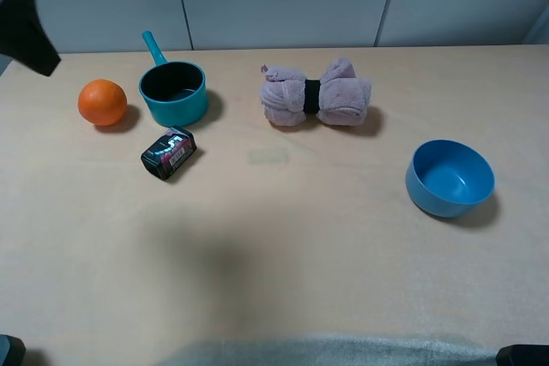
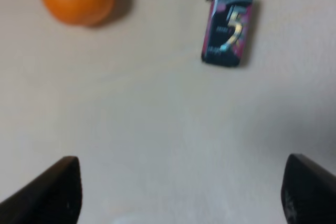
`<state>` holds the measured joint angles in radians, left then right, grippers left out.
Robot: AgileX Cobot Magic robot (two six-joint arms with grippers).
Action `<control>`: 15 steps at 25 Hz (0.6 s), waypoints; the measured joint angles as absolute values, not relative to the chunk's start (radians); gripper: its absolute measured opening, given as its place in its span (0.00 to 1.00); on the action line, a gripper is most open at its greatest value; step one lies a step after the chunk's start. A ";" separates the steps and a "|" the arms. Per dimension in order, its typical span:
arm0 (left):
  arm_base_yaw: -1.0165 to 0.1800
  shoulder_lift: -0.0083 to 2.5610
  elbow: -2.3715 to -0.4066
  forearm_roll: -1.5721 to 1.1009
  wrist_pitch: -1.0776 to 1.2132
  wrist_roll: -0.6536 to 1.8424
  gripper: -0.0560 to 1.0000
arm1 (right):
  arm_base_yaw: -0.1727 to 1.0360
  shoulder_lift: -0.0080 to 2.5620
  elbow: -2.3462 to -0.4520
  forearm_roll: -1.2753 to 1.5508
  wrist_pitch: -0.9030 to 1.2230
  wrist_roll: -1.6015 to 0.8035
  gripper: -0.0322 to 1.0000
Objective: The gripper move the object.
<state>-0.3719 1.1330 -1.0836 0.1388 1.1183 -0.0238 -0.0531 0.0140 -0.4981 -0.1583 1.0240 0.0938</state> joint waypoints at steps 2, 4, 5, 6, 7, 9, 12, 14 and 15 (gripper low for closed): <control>-0.347 1.041 -1.038 0.138 1.141 -0.035 0.84 | -0.053 0.014 -0.498 -0.158 1.024 0.094 0.66; -0.314 0.929 -0.994 0.138 1.163 -0.053 0.84 | -0.053 0.014 -0.498 -0.158 1.024 0.094 0.66; -0.295 0.872 -0.974 0.138 1.173 -0.059 0.84 | -0.053 0.014 -0.498 -0.158 1.024 0.094 0.66; -0.275 0.825 -0.950 0.138 1.188 -0.061 0.84 | -0.053 0.014 -0.498 -0.158 1.024 0.094 0.66; -0.255 0.768 -0.926 0.138 1.189 -0.064 0.84 | -0.053 0.014 -0.498 -0.158 1.024 0.094 0.66; -0.222 0.659 -0.882 0.139 1.189 -0.065 0.84 | -0.053 0.014 -0.498 -0.158 1.024 0.094 0.66; -0.185 0.517 -0.818 0.139 1.189 -0.065 0.84 | -0.053 0.014 -0.498 -0.158 1.024 0.094 0.66; -0.168 0.437 -0.776 0.139 1.189 -0.065 0.84 | -0.053 0.014 -0.498 -0.158 1.024 0.094 0.66; -0.164 0.396 -0.753 0.139 1.189 -0.065 0.84 | -0.053 0.014 -0.498 -0.158 1.024 0.094 0.66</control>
<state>-0.1635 0.3963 -0.7531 0.1389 1.1892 -0.0648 -0.0531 0.0140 -0.4981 -0.1583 1.0240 0.0938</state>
